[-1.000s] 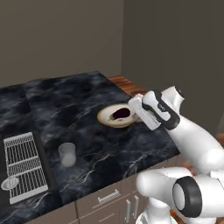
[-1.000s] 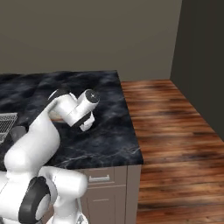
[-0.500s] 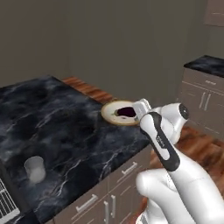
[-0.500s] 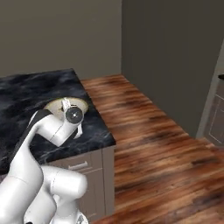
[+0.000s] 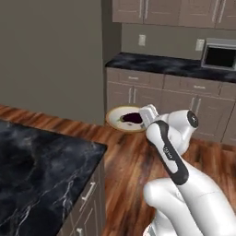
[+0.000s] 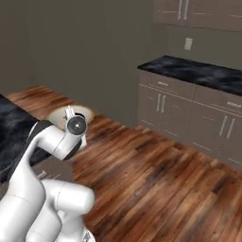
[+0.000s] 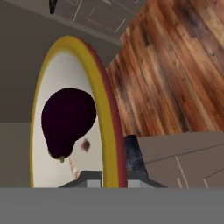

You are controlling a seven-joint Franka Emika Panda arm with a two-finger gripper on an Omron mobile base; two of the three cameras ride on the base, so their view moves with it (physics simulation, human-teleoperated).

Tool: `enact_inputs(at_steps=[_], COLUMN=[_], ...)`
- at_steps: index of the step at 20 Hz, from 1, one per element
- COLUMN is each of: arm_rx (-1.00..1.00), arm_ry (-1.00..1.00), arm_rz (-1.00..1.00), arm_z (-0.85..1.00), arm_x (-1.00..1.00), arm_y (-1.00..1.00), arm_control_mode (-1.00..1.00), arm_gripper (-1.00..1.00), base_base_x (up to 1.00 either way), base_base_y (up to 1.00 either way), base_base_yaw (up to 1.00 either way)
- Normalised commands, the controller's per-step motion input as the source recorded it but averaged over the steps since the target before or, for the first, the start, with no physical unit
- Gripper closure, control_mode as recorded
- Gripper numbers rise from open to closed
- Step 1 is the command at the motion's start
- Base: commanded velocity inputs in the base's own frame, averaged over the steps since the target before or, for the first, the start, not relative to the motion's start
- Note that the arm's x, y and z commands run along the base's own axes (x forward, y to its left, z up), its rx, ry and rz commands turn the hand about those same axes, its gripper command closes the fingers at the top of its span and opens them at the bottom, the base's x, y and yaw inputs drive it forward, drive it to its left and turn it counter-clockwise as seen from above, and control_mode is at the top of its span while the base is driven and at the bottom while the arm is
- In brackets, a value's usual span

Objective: Move the glass cup from next to the sink to the open cabinet. Then, move the bowl with the eggplant to the fridge to clear the area for faucet cleaning.

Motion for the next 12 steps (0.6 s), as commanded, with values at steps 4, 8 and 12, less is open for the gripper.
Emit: enact_inputs(at_steps=[4, 8, 12], arm_rx=[0.00, 0.00, 0.00], arm_ry=[0.00, 0.00, 0.00], arm_rz=[0.00, 0.00, 0.00], arm_z=[0.00, 0.00, 0.00], arm_x=[0.00, 0.00, 0.00], arm_y=[0.00, 0.00, 0.00], arm_control_mode=[1.00, 1.00, 1.00], arm_gripper=[1.00, 1.00, 1.00], base_base_x=[-0.31, -0.31, -0.30], base_base_y=[-0.21, -0.23, -0.29], base_base_yaw=[-0.79, -0.80, -0.80])
